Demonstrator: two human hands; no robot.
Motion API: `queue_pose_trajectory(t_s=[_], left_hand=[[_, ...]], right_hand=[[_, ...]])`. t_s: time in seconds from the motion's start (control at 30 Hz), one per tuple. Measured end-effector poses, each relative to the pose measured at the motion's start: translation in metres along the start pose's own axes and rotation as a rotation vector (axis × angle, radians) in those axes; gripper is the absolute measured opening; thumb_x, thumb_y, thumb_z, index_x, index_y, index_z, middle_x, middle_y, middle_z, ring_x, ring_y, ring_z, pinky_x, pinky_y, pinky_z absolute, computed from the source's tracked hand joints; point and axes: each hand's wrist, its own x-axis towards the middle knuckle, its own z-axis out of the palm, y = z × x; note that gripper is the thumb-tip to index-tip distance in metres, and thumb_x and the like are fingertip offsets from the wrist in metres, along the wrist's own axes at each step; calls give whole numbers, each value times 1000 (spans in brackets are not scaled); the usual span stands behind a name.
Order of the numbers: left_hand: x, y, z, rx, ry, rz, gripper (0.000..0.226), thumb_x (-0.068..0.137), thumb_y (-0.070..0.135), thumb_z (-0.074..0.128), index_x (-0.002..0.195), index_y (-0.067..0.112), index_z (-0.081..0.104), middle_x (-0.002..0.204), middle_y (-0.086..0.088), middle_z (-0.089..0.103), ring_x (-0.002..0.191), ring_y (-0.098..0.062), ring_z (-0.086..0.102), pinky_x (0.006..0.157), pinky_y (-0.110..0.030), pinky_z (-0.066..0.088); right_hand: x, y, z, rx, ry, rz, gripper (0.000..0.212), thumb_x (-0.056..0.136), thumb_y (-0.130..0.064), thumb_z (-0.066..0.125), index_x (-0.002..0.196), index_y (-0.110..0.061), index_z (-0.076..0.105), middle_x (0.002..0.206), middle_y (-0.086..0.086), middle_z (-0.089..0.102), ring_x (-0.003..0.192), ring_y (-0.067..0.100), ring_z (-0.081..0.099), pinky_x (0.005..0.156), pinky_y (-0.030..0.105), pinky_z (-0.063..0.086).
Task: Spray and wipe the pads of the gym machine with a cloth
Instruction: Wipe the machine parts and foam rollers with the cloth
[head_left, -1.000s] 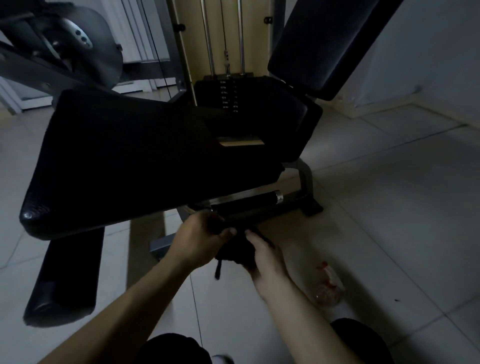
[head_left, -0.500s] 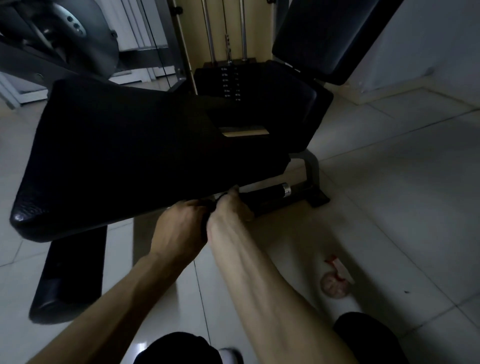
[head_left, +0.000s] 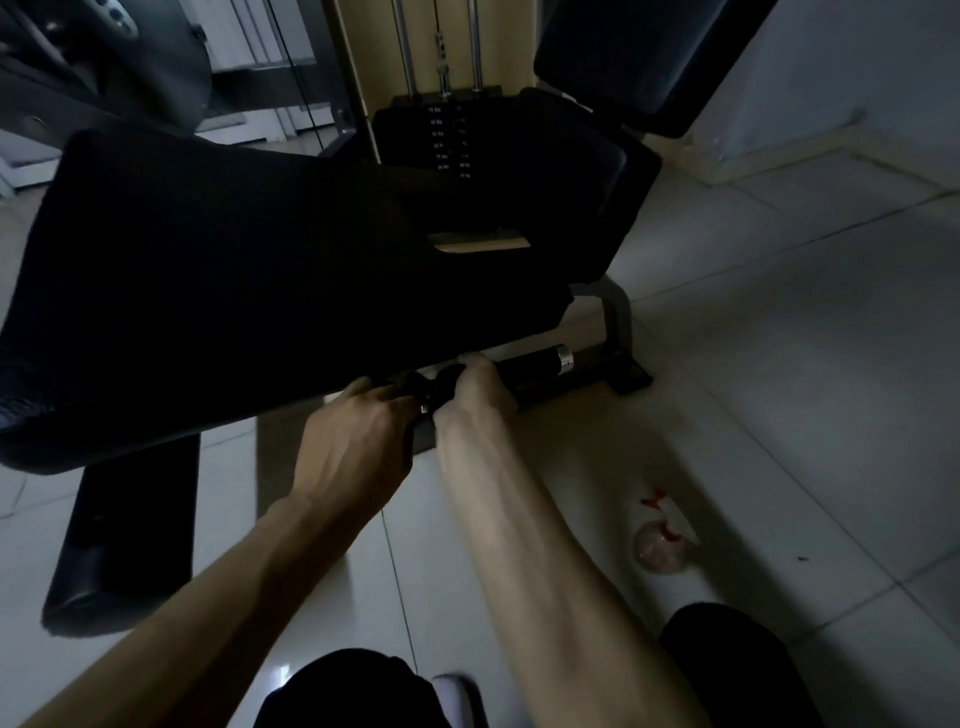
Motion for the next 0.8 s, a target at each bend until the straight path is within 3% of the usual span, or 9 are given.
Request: queue_pose_trajectory(t_s=[0.1,0.17,0.23,0.3,0.43,0.53,0.6,0.7,0.8], left_hand=[[2,-3,0,-33,4,-28,22,78,-3,75,97,8,78,94,-13,76,83,-35,70,59,-41,60],[5,-4,3,-38,35,-33,22,82,1,67,100,8,78,94,-13,75,80,-34,69,60,-39,59],[6,-2,5,-52,48,-38,27,87,9,55,102,7,77,92,-14,72,74,-32,67,58,-35,56],[9,-2,5,-48,60,-57,32,88,14,50,104,7,76,92,-14,71,73,-30,66,58,-32,52],[9,3,3,-33,32,-67,22,84,6,66,102,11,77,96,-10,74,80,-29,68,59,-29,47],[9,4,3,-34,30,-43,17,79,1,74,94,9,77,93,-9,74,76,-28,69,58,-27,46],[10,3,6,-74,28,-71,19,79,-2,77,93,9,78,90,-9,74,72,-27,68,58,-27,49],[13,2,12,-104,16,-85,22,80,-1,78,100,9,79,92,-8,75,72,-27,68,58,-31,56],[17,4,13,-105,31,-83,21,80,0,79,99,9,78,85,-9,72,61,-24,63,53,-24,45]], right_hand=[[-1,-6,-3,-154,2,-28,30,93,-19,68,118,-4,65,104,12,70,81,23,70,60,29,60],[0,-4,-20,-238,-140,-73,22,95,-21,64,111,-7,69,97,11,70,77,22,70,58,28,57],[6,-6,-36,-100,-332,-59,20,95,-17,61,111,-7,67,94,11,70,79,24,71,61,30,58],[12,-10,-40,-52,-409,-37,29,93,-20,62,119,-7,64,99,11,72,87,27,72,67,33,59],[10,-13,-31,-150,-86,-48,45,87,-34,78,125,-12,66,115,14,74,100,34,74,68,36,62],[8,-30,-14,51,38,-6,26,89,-25,79,103,-11,62,112,17,69,102,35,70,78,44,62],[12,-35,-6,39,53,-21,25,90,-27,78,97,-11,60,111,17,68,100,33,70,87,44,61],[24,-28,-14,-43,-36,-67,31,91,-31,73,106,-6,66,104,12,73,82,24,75,70,33,64],[27,-33,-32,-22,-238,-150,9,95,-18,61,91,-10,61,72,0,67,58,13,66,54,22,53]])
